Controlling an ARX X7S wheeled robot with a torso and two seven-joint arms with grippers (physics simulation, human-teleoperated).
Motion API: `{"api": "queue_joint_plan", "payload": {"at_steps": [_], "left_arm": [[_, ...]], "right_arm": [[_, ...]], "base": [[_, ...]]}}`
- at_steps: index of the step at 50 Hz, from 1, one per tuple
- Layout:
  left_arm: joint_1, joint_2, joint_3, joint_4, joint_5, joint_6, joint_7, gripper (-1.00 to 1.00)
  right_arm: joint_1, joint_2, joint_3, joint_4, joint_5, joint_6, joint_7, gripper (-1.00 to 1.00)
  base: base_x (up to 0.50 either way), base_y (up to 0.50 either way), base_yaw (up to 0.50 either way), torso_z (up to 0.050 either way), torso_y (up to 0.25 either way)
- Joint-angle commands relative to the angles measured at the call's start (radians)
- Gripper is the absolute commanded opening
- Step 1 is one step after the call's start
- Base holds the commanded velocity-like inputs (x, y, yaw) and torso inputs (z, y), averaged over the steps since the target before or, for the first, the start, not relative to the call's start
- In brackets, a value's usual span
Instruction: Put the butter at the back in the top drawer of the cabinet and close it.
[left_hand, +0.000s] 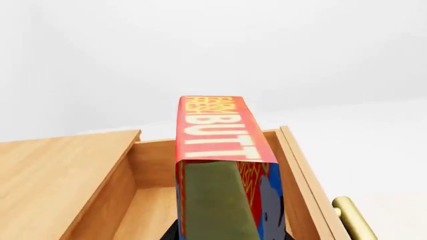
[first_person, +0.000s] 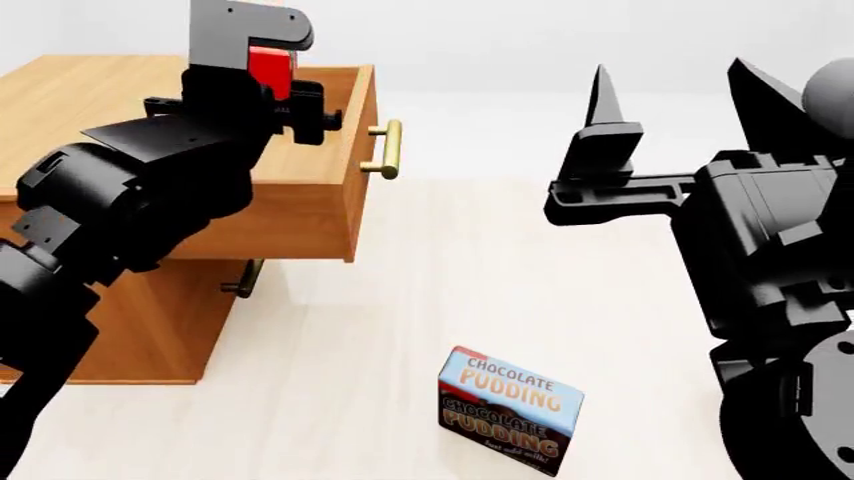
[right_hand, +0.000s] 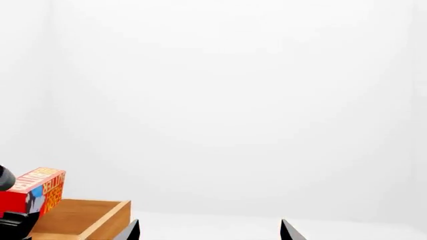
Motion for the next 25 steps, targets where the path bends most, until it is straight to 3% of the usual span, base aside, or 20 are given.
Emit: {"api": "queue_joint_plan", "payload": {"at_steps": [1, 25], "left_arm": [[-0.024, 0.014, -0.031, -0.022, 0.015, -0.016, 0.014, -1.00], [-0.056, 0.105, 0.020, -0.200, 0.101, 0.000, 0.032, -1.00]], "right_arm": [[0.000, -0.005, -0.012, -0.002, -0.006, -0.002, 0.001, 1.00], [-0.007, 0.004, -0.022, -0.008, -0.010, -0.010, -0.005, 1.00]], "base": [[0.00, 0.00, 0.00, 0.000, 0.000], [0.00, 0.00, 0.00, 0.000, 0.002]]}}
